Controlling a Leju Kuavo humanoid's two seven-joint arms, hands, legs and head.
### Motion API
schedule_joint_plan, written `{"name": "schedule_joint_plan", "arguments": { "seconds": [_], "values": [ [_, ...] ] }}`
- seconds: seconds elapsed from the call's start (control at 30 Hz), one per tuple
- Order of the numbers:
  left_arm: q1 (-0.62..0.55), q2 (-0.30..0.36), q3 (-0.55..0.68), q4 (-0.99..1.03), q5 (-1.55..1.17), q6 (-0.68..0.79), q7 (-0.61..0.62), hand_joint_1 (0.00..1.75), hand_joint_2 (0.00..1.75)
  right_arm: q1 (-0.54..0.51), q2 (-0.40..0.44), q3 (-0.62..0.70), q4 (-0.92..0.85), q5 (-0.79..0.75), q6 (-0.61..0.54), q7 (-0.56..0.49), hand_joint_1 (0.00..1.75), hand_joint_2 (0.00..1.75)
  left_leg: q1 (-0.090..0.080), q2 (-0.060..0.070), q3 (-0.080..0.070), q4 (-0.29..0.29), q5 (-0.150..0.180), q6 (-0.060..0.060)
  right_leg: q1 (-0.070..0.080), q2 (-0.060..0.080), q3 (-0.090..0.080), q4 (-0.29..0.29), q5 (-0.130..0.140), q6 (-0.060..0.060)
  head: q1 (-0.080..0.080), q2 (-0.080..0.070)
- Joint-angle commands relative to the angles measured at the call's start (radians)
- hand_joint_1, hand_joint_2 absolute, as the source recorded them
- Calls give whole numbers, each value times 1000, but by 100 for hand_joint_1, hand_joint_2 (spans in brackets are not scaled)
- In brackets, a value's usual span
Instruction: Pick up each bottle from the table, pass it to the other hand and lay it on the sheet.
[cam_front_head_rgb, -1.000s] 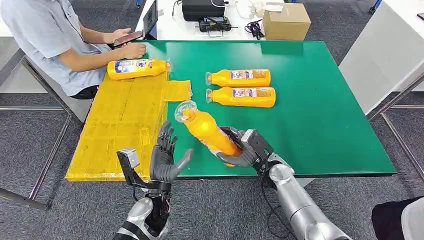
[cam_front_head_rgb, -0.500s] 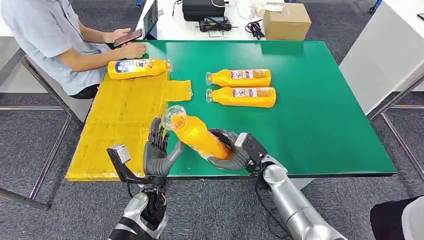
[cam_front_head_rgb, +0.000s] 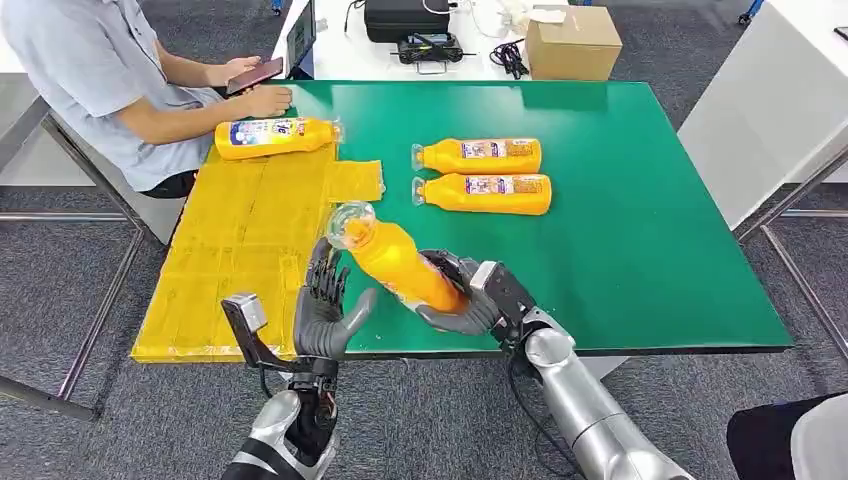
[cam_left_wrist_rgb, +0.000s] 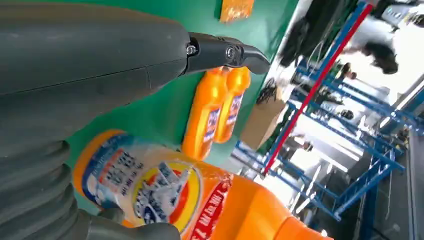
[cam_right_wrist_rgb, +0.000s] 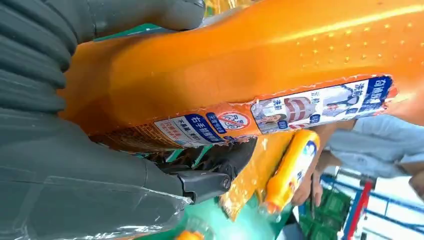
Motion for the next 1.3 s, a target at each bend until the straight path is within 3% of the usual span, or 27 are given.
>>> {"name": "schedule_joint_plan", "arguments": {
  "seconds": [0.03, 0.63, 0.9, 1.07, 1.2, 1.3],
  "values": [
    [-12, 33, -37, 17, -8, 16, -4, 0, 175, -40, -15, -4, 41, 1, -9, 4, 175, 175, 0, 1, 3, -1, -1, -1, 0, 1, 2, 0, -1, -2, 0, 0],
    [-3, 41, -50, 49, -45, 34, -27, 0, 175, -34, -32, -49, 32, 3, -24, 11, 175, 175, 0, 1, 4, -1, -1, -1, 0, 1, 4, -1, -1, -2, 0, 0],
    [-35, 26, -31, 66, 6, -1, 26, 0, 175, -52, -19, 1, 80, 113, -116, 38, 175, 175, 0, 1, 4, -1, -1, -1, 1, 1, 4, -1, -1, -2, 0, 0],
    [-50, 17, -34, 76, 10, 5, 33, 0, 175, -84, -28, 40, 129, 139, -88, 47, 175, 175, 0, 1, 2, 0, -1, -1, 0, 1, 2, 0, 0, -2, 0, 0],
    [-62, 10, -30, 86, 18, 14, 26, 0, 175, -106, -34, 71, 146, 147, -61, 46, 157, 175, 0, 2, 5, -1, -1, -2, 1, 2, 4, 0, -1, -3, 0, 0],
    [-60, 12, -30, 82, 19, 14, 25, 0, 175, -117, -35, 88, 156, 154, -57, 55, 154, 175, 0, 2, 6, 0, -2, -2, 1, 1, 6, 0, -2, -3, 0, 0]
  ]
}}
